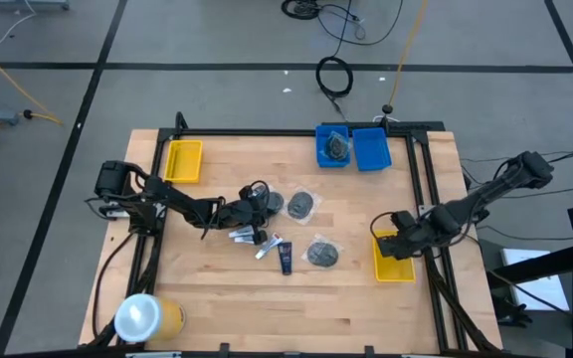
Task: Pick & Place Travel size toiletries
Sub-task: Put the blue shave cream into the right yellow bin, then put the black roll-on deodorant into the right yellow bin
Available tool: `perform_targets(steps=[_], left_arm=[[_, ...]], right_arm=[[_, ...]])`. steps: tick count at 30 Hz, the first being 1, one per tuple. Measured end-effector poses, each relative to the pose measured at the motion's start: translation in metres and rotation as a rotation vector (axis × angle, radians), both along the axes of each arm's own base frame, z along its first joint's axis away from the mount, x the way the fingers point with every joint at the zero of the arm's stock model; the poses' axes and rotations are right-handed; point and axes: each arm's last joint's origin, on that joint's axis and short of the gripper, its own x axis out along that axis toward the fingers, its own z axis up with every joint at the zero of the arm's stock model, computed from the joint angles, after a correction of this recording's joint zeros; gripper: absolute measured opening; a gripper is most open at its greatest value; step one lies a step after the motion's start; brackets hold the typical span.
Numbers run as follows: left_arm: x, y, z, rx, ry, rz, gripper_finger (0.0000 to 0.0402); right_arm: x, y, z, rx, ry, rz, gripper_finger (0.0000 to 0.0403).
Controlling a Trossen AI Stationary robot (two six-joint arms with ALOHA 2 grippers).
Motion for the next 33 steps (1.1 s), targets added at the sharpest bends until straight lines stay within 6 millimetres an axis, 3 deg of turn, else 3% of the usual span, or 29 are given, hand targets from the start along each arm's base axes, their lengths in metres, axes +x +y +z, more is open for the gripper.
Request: perform_targets(steps=[13,21,25,29,33], left_arm=[[0.0,0.0,0.0,-0.003,-0.001,0.002,0.0026],[0.0,0.0,0.0,-0.003,-0.002,0.002,0.0026],[0.0,0.0,0.0,-0.004,-0.005,0.002,0.0026],[0.001,0.0,0.001,-0.004,-0.011,0.003,0.0026],[0.001,0.0,0.001,-0.004,-0.015,0.003,0.0026]], right_arm=[[0.001,0.001,0.007,0.053,-0.089,0.058,0.0238],[0.003,0.002,0.021,0.158,-0.254,0.017,0.0242],[0.015,0.007,0.033,0.17,-0.443,0.069,0.0236],[0.032,0.007,0.05,0.013,-0.738,0.185,0.0231],[0.051,0.003,0.064,-0.444,-0.974,0.386,0.0231]])
